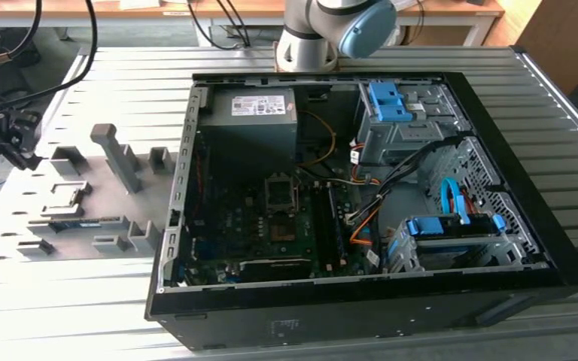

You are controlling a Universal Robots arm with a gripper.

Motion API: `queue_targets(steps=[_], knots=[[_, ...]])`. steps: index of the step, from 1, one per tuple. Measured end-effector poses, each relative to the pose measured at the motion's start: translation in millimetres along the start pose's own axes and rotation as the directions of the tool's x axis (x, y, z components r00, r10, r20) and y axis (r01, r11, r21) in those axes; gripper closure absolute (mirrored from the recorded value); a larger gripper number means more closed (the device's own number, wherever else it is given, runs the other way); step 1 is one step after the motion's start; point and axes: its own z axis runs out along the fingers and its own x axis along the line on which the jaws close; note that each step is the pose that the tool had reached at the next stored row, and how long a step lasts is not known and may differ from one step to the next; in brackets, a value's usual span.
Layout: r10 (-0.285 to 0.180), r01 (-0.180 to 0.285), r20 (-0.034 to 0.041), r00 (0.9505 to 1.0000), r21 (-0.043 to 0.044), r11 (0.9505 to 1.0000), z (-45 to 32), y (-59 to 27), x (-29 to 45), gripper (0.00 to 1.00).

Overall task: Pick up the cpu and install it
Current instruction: 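Pick up the cpu and move it towards the insertion slot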

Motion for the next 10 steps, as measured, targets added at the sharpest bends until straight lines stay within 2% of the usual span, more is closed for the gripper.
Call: queue_targets(steps=[2,3,5,6,7,9,10], knots=[[0.000,0.000,0.0000,1.0000,0.0000,1.0000,0.0,0.0,0.0,0.71],[0.000,0.000,0.0000,1.0000,0.0000,1.0000,0.0,0.0,0.0,0.71],[0.000,0.000,0.0000,1.0000,0.0000,1.0000,0.0,0.0,0.0,0.59],[0.000,0.000,0.0000,1.0000,0.0000,1.0000,0.1,0.0,0.0,0.59],[0.000,0.000,0.0000,1.0000,0.0000,1.0000,0.1,0.0,0.0,0.48],[0.000,0.000,0.0000,1.0000,0.0000,1.0000,0.1,0.0,0.0,0.48],[0.000,0.000,0.0000,1.0000,0.0000,1.0000,0.1,0.0,0.0,0.42]])
